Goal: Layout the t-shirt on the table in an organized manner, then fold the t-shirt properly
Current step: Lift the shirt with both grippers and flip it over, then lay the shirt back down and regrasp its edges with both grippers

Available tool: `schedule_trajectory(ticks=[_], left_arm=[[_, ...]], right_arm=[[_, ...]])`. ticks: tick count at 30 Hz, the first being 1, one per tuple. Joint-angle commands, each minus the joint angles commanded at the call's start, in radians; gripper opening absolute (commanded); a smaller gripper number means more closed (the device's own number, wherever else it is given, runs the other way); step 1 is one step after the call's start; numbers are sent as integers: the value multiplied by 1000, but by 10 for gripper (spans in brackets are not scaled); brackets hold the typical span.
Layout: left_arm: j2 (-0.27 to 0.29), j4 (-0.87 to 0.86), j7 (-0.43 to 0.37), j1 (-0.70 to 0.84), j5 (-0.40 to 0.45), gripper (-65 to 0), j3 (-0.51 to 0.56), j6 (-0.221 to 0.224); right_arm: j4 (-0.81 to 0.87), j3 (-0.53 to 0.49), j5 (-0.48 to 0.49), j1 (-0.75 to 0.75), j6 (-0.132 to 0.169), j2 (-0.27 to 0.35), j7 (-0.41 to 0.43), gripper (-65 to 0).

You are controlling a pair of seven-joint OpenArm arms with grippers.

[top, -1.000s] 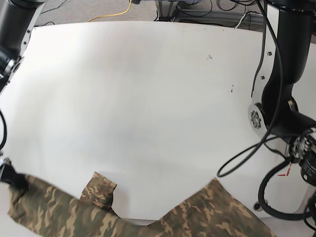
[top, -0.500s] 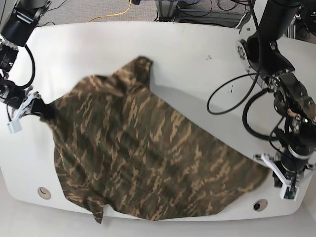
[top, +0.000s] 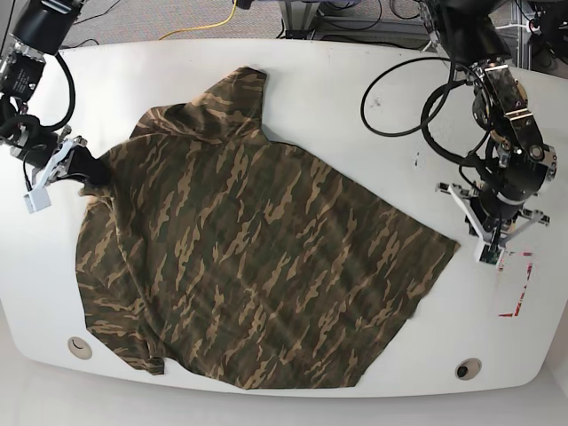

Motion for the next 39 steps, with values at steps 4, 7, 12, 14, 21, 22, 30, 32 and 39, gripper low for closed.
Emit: schedule_trajectory(ticks=[4,7,12,14,21,22,30,32,39], left_arm=[[0,0,0,26,0,-650,-23,-55],[2,-2,0,28,2,-650,-32,-77],[2,-6,0,23,2,-650,-32,-80],[3,-6,0,18,2,-650,-29,-80],[17,-26,0,-12,2,-650,-28,-80],[17,-29,0,-15,2,-643,-28,-80],[48,-38,0,-37,5,-374,-28,-75],[52,-38,-2,-38,5,-306,-26,-75],[72,-75,-71,-61,11,-206,12,-74]], right_arm=[[-2,2,-2,0,0,0,3,-636],[-2,2,-2,0,0,0,18,-612],[-2,5,-55,17,0,0,25,-387],[-2,14,-100,32,0,0,25,-247],[2,123,-192,23,0,-21,25,-6],[2,140,-204,21,0,-21,25,0],[2,232,-253,-63,0,-32,21,0],[3,238,-253,-91,0,-55,21,0],[78,253,-261,-201,0,-204,21,0]])
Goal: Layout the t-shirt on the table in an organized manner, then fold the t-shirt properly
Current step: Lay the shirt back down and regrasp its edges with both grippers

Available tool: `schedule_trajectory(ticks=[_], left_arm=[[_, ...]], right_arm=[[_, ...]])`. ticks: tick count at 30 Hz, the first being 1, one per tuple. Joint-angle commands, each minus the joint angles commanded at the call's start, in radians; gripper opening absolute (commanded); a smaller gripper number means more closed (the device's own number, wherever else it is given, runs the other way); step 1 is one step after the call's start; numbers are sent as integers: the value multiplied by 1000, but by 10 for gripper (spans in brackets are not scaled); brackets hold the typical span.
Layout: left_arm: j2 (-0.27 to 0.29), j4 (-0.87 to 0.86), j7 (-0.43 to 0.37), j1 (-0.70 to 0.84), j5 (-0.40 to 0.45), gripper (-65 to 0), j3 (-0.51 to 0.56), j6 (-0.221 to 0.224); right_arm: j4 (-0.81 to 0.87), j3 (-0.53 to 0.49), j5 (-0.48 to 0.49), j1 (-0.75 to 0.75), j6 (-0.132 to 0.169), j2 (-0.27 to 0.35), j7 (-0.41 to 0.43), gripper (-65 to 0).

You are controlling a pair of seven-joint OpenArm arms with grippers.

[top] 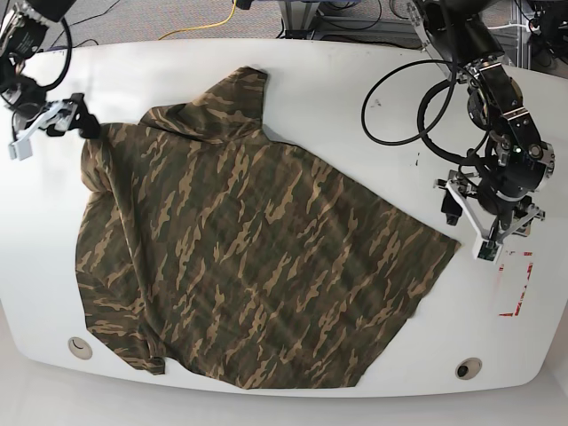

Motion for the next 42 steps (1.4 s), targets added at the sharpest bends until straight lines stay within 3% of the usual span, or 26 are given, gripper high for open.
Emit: schedule_trajectory(ticks=[5,11,18,33,42], left_arm=[[0,-43,-38,-3,0,-206,9,0],[0,-54,-48,-3,-2,-206,11,0],[-6,-52,-48,-2,-2,-206,8,0],[-28,-52,-49,-2,-3,-206,3,0],[-29,-52,-49,-3,-3,-206,5,0]], right_arm=[[55,-2,-3,-40,0,-91,0,0],[57,-3,-3,-35,0,-144,0,0],[35,-57,-18,17,0,-161,2,0],[-69,-64,-94,106,0,-186,2,0],[-69,-120,-86,106,0,-241,2,-2]])
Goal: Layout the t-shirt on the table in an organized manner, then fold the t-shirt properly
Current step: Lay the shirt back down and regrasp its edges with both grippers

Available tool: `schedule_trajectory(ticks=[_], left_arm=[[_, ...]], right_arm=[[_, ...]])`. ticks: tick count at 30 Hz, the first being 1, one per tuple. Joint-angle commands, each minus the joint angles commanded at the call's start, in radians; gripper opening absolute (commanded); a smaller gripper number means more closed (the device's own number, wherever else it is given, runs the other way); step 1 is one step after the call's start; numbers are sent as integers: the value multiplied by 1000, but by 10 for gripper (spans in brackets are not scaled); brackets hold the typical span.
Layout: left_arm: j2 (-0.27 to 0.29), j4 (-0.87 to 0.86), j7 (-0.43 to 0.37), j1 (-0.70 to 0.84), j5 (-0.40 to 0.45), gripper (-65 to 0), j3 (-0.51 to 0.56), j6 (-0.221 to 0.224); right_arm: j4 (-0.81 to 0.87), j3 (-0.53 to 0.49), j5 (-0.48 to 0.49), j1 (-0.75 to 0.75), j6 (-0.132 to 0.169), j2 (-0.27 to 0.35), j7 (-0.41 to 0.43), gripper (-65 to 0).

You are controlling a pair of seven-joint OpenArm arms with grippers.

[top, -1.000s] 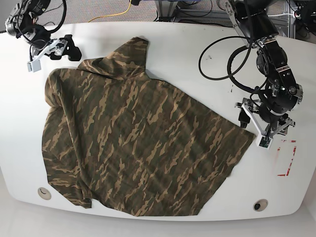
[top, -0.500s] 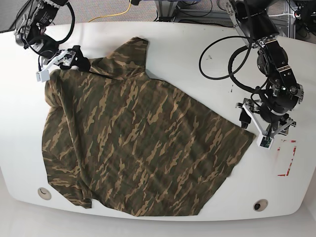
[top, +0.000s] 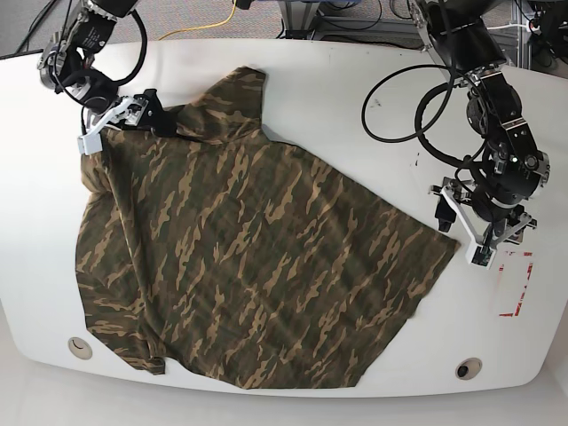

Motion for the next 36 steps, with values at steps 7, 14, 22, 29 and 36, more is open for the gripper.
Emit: schedule_trajectory(ticks=[7,14,22,29,36], left_arm=[[0,-2,0,0,0,-206,0,0],[0,-3,0,-2,0,-206,0,0],[5,-32,-28,-3,2,-206,0,0],[6,-161,-72,-43,2,-206,-2,0],[23,-298,-130,-101,0,-204,-61,23]], right_arm=[[2,0,-3,-14,0,-26,-6,-16],[2,-2,0,-14,0,-37,-5,-298],[12,-2,0,-17,0,-32,-5,-650],[120,3,0,-58,0,-32,-5,-650],[273,5,2,-143,0,-37,-6,-650]])
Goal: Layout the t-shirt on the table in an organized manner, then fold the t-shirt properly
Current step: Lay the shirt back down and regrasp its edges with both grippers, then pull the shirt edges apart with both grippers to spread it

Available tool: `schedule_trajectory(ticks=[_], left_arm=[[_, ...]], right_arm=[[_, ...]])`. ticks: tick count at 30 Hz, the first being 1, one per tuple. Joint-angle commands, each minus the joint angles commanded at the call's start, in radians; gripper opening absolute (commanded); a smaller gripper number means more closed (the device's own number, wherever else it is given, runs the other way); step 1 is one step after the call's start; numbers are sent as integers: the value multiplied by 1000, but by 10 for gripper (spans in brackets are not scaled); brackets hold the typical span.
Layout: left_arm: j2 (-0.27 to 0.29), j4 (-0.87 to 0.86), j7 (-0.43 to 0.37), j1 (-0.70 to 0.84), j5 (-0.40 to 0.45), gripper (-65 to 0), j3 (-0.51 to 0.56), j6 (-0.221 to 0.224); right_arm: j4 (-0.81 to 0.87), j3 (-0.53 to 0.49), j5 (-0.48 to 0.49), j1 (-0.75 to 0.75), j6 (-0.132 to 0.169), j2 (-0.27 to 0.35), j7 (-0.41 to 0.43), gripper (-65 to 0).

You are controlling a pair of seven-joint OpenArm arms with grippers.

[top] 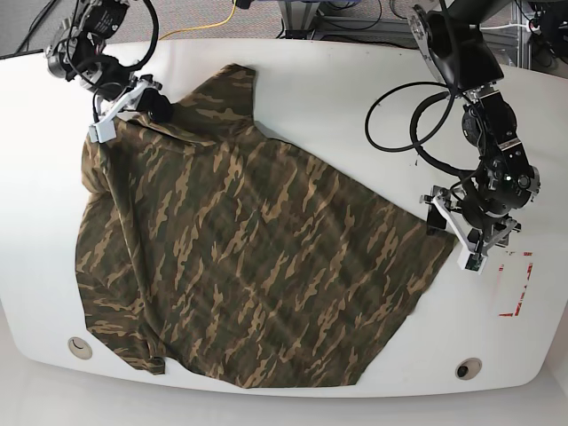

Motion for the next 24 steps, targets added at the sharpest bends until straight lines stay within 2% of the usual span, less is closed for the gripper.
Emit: schedule_trajectory(ticks=[6,16,24], left_arm=[[3,-75,0,-34,-3,-199,-83,72],[3,-235,-6,-61,-6,-197,-187,80],[5,-348,-60,-86,-6,-197,-186,77]], right_arm=[[66,0,0,-55,0,-2,0,-650],[118,2,18,-89,0,-3,0,-650],[120,2,87,-110,0,2,0,-650]])
